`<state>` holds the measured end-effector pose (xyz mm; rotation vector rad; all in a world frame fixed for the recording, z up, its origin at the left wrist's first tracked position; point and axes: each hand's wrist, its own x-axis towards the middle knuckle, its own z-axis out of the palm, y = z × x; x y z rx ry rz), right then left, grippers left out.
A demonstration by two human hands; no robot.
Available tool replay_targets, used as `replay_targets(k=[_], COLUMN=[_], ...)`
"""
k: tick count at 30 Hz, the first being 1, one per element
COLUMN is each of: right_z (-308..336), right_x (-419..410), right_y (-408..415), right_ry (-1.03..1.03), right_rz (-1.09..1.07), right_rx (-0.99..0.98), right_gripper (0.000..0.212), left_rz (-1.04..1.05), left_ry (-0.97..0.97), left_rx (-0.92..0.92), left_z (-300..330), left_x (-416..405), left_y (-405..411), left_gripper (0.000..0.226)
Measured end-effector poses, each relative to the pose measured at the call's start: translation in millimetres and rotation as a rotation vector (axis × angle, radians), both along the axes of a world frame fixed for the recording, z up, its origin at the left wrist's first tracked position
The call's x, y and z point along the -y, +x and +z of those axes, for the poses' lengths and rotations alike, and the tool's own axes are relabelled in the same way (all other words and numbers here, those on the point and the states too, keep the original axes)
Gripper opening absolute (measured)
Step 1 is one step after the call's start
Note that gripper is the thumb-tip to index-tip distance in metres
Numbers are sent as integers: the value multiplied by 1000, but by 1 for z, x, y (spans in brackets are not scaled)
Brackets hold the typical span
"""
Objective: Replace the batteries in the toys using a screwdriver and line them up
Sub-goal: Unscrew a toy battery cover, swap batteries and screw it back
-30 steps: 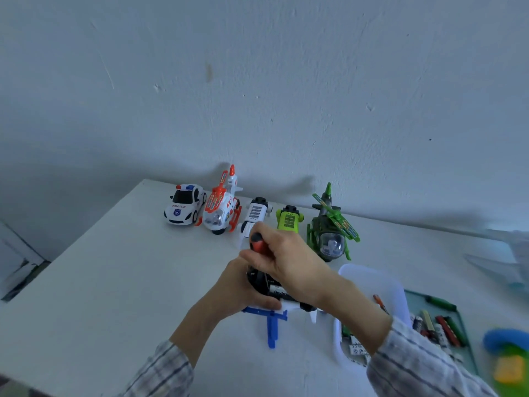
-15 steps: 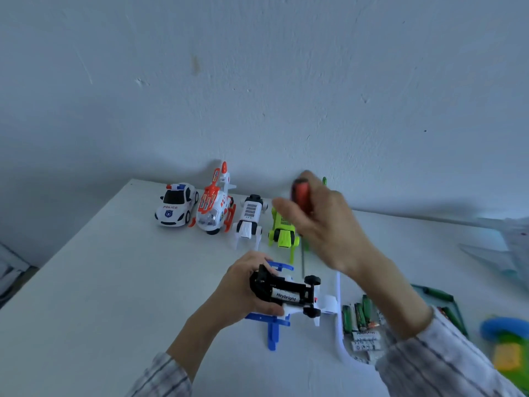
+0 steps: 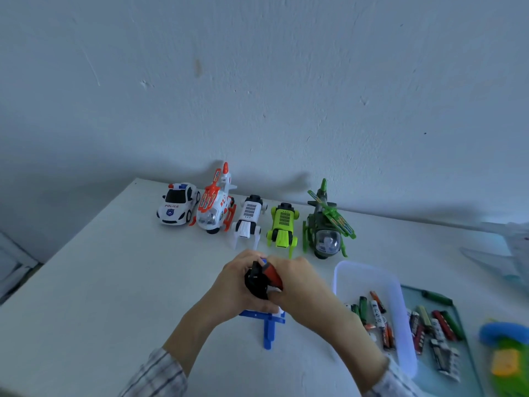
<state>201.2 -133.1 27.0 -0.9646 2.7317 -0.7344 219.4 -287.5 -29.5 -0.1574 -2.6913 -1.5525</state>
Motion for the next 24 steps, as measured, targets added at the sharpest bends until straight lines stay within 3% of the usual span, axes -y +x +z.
replay_targets(k=[4, 9, 14, 18, 21, 24], right_z=[6, 25, 6, -22, -20, -1], right_x=[-3, -36, -96, -109, -106, -95], right_y=[1, -3, -13, -7, -2, 8], right_ry=[-123, -401, -246, -128, -124, -287], right_rz=[0, -360, -712, -792, -801, -761], right_rx=[-2, -3, 104, 193, 98, -112], right_gripper=[31, 26, 28, 33, 36, 40], left_rz=[-9, -2, 29, 31, 47, 63], left_ry=[51, 89, 48, 27, 25, 30], left_rx=[-13, -34, -50, -72, -63, -73], left_z=[-2, -6, -14, -15, -15, -16], left_x=[0, 2, -1, -2, -3, -6], left_y=[1, 3, 7, 9, 10, 13], left_gripper=[59, 55, 57, 58, 60, 60])
